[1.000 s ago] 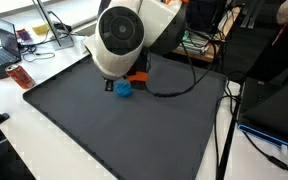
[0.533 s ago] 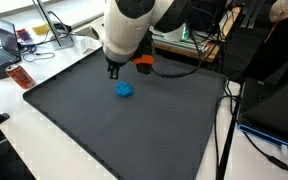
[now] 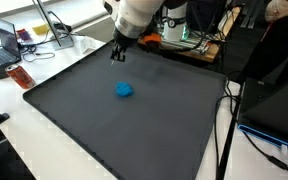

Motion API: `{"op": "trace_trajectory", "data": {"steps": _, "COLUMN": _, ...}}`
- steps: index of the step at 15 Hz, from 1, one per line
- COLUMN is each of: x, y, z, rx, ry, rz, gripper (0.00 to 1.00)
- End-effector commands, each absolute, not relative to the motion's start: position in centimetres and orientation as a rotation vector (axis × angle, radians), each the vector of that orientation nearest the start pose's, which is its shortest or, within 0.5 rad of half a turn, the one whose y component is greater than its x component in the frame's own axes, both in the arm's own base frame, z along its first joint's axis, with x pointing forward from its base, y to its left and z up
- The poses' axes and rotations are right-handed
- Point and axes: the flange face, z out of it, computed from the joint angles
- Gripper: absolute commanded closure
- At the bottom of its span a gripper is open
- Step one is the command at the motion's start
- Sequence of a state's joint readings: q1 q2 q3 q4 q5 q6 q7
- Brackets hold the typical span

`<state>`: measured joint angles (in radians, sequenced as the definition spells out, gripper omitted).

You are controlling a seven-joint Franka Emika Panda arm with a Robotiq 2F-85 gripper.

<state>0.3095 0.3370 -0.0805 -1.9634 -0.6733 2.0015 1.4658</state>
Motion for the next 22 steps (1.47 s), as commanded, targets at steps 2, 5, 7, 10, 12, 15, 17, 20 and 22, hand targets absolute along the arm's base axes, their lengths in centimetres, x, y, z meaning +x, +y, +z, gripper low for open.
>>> {"op": "trace_trajectory", "data": {"steps": 2, "x": 53.7, "y": 9.0, "z": 31.4, "rx": 2.387, "ry": -1.012, "rz": 0.372, "gripper": 0.97}}
{"op": "trace_trajectory", "data": {"steps": 5, "x": 52.5, "y": 8.8, "z": 32.5, "rx": 2.455, "ry": -0.984, "rz": 0.367, "gripper": 0.97}}
{"op": "trace_trajectory", "data": {"steps": 7, "x": 51.9, "y": 8.8, "z": 33.4, "rx": 2.516, "ry": -0.942, "rz": 0.356, "gripper": 0.97}}
{"op": "trace_trajectory", "data": {"steps": 10, "x": 52.0, "y": 8.6, "z": 34.7, "rx": 2.596, "ry": -0.907, "rz": 0.315, "gripper": 0.97}}
{"op": "trace_trajectory", "data": {"steps": 12, "x": 52.3, "y": 8.5, "z": 35.4, "rx": 2.651, "ry": -0.891, "rz": 0.273, "gripper": 0.97}}
{"op": "trace_trajectory", "data": {"steps": 15, "x": 53.0, "y": 8.3, "z": 36.0, "rx": 2.745, "ry": -0.852, "rz": 0.204, "gripper": 0.97}}
{"op": "trace_trajectory", "data": {"steps": 17, "x": 53.4, "y": 8.1, "z": 35.9, "rx": 2.798, "ry": -0.822, "rz": 0.163, "gripper": 0.97}}
{"op": "trace_trajectory", "data": {"steps": 20, "x": 54.2, "y": 7.7, "z": 35.8, "rx": 2.862, "ry": -0.787, "rz": 0.143, "gripper": 0.97}}
{"op": "trace_trajectory", "data": {"steps": 22, "x": 54.9, "y": 7.3, "z": 35.6, "rx": 2.893, "ry": -0.78, "rz": 0.133, "gripper": 0.97}}
